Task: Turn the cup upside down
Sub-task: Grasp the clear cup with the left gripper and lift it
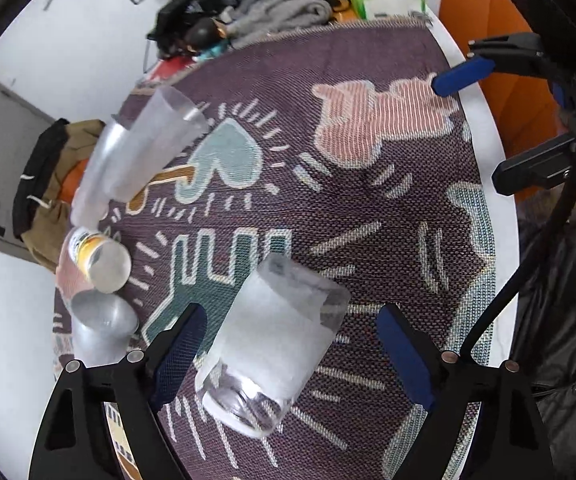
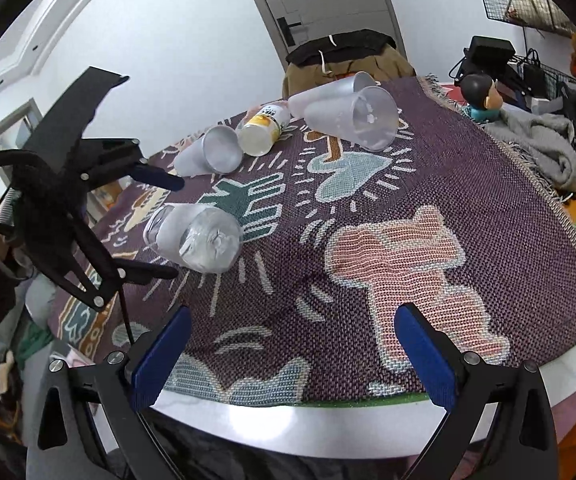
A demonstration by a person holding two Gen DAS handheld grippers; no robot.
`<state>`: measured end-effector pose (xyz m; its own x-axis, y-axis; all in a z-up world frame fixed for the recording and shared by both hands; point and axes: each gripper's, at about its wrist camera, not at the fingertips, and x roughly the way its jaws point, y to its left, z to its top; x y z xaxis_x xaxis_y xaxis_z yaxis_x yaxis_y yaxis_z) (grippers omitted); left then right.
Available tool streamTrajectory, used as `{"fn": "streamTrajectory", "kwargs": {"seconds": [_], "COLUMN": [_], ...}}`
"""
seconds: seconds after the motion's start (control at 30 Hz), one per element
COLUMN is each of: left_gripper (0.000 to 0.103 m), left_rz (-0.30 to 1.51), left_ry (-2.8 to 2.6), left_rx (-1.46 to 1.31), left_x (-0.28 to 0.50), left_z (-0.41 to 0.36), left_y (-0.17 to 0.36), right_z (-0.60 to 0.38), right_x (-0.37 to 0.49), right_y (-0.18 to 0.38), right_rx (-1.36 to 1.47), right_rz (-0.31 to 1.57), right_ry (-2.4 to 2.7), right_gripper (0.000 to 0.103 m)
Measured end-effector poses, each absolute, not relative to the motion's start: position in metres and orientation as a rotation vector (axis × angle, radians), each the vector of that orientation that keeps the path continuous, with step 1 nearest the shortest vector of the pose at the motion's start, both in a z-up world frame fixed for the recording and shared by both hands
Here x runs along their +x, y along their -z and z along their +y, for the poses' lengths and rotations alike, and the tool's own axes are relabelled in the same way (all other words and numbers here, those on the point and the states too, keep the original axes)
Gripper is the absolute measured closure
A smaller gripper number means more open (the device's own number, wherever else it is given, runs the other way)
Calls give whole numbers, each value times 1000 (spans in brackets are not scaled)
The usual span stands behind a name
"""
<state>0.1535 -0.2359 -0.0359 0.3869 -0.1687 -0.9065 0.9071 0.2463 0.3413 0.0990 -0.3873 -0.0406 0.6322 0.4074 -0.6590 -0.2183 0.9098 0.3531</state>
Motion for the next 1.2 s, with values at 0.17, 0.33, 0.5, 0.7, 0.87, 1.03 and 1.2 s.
{"fn": "streamTrajectory", "kwargs": {"seconds": [0.17,0.33,0.5,0.7,0.87,1.03,1.2], "left_gripper": [24,25,28,28,28,27,23], "left_rz": [915,930,933,935,965,1040,1114], "left_ry": [890,891,884,881,866,851,853], "left_rx": [1139,1182,1226,1226,1175,1151,1211], "left_x": [157,162,164,166,180,193,194], "left_z": [-252,-261,-265,-262,-254,-250,-251], "left_y": [50,57,65,68,66,69,87], "right_z": [-393,-396,-396,-399,-403,-406,-412], "right_x": [100,102,104,103,103,106,108], "right_y": [45,50,54,54,53,55,58], "right_rx": [284,310,317,315,325,342,364], "right_rz": [805,817,830,827,825,838,847], "right_ry": [-350,-347,-350,-336,-326,-313,-295], "right_gripper": [1,1,1,1,1,1,1]}}
